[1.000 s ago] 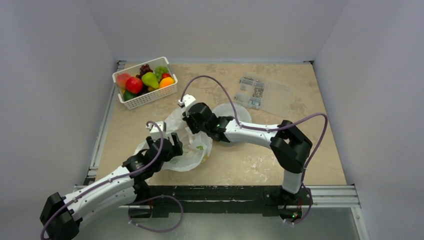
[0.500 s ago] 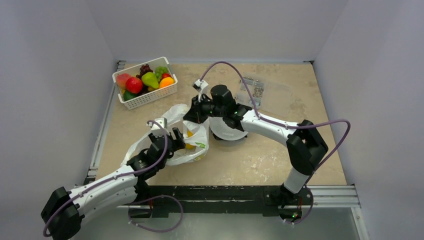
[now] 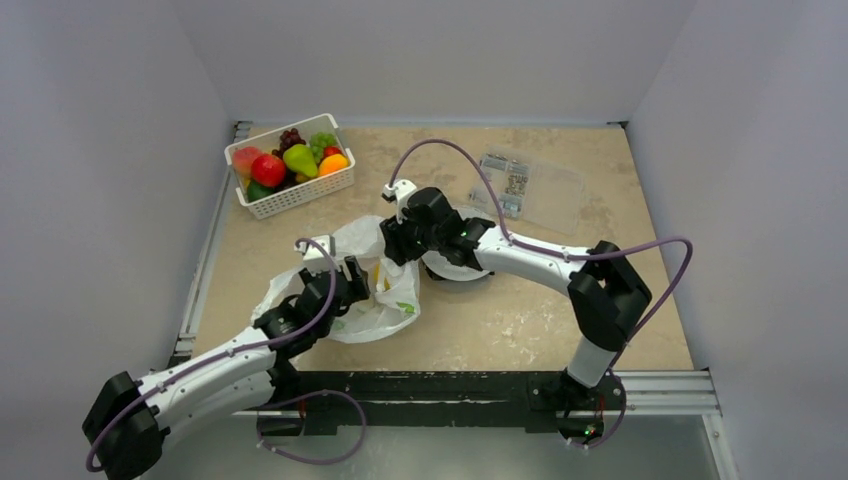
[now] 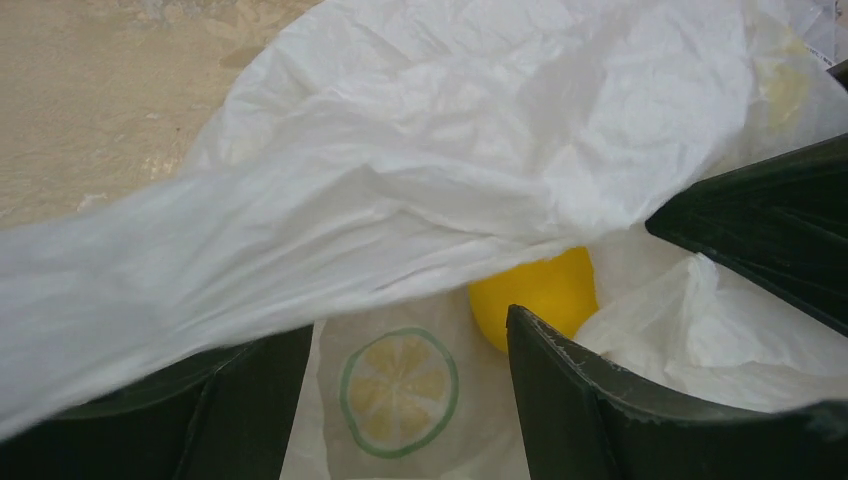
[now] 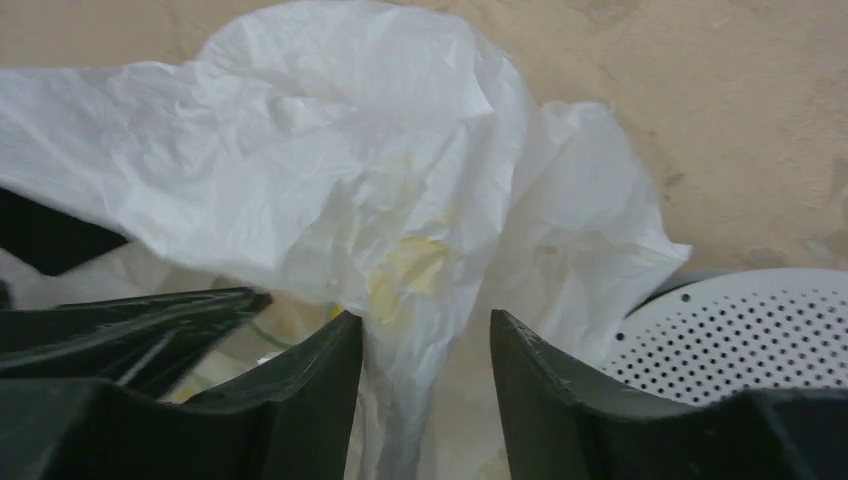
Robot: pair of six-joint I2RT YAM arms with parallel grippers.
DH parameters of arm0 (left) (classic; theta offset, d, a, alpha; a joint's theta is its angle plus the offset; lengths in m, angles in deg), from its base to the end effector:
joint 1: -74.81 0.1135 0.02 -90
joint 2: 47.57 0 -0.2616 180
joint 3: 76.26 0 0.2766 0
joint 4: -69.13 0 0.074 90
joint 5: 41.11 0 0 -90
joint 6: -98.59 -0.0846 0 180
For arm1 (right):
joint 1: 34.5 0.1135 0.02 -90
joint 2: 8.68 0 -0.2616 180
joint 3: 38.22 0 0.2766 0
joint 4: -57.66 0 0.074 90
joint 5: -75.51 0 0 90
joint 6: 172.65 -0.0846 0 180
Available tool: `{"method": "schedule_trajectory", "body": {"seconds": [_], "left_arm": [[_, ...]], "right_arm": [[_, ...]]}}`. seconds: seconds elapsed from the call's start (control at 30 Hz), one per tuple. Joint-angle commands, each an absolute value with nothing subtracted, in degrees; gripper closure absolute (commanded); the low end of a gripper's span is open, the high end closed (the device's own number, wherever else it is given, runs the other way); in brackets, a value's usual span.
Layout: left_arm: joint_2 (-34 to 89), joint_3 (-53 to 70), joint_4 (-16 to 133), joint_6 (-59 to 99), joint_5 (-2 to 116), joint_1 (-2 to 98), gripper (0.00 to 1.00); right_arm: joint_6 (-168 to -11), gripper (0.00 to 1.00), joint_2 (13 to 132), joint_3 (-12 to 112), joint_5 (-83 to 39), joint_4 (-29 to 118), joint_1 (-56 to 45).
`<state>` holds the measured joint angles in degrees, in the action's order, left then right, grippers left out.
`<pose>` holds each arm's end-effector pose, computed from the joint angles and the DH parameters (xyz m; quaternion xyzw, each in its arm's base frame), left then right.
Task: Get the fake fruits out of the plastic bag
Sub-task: Adjust the plastic bag at the center of the board.
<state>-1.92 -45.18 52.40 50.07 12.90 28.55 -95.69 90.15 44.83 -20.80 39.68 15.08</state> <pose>0.1926 -0.1293 0.1570 -0.1167 0.8346 -0.1289 0.5227 0.2897 0.3545 0.2089 -0.3007 0.8281 0.2860 0.3768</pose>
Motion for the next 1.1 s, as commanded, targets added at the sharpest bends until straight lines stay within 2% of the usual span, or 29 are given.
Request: {"method": "schedule_trajectory", "body": {"seconds": [0.0,0.1,0.27,0.33,0.53,0.73,0.87,1.0,1.07], "left_arm": [[-6.15,-44.3,45.71,51.42,13.6,28.67,0.31],[-8.76,-44.83,43.26,51.84,13.59,28.66,0.32],[-11.86,-45.05,40.6,52.77,15.13,28.64,0.34],[-12.21,-45.17,40.66,53.2,16.3,28.66,0.34],[-10.76,-44.56,41.7,54.04,19.35,28.66,0.33],[-13.07,-44.46,39.35,53.77,18.73,28.66,0.33],[-15.21,-44.94,36.8,53.97,18.47,28.67,0.33],[-16.61,-45.14,35.02,54.35,18.51,28.72,0.3],[-16.07,-45.14,34.91,54.26,18.84,28.73,0.28]], "right_arm": [[-89.31,0.4,87.98,42.81,-10.92,38.14,16.62],[-90.13,0.2,87.14,40.98,-13.93,42.63,16.65],[-90.84,0.09,86.99,40.61,-18.8,44.83,16.72],[-91.6,0.01,86.91,39.91,-18.7,46.54,17.48],[-94.31,0.01,89.63,39.65,-0.22,45.51,23.48],[-99.34,0.01,92.29,38.73,-6.82,50.76,22.64],[-100.06,0.1,94.4,38.54,-18.27,55.56,19.92],[-103.39,0.42,96.98,36.84,-35.52,59.47,13.08],[-103.31,0.54,97.32,35.1,-39.76,62.18,12.49]]}}
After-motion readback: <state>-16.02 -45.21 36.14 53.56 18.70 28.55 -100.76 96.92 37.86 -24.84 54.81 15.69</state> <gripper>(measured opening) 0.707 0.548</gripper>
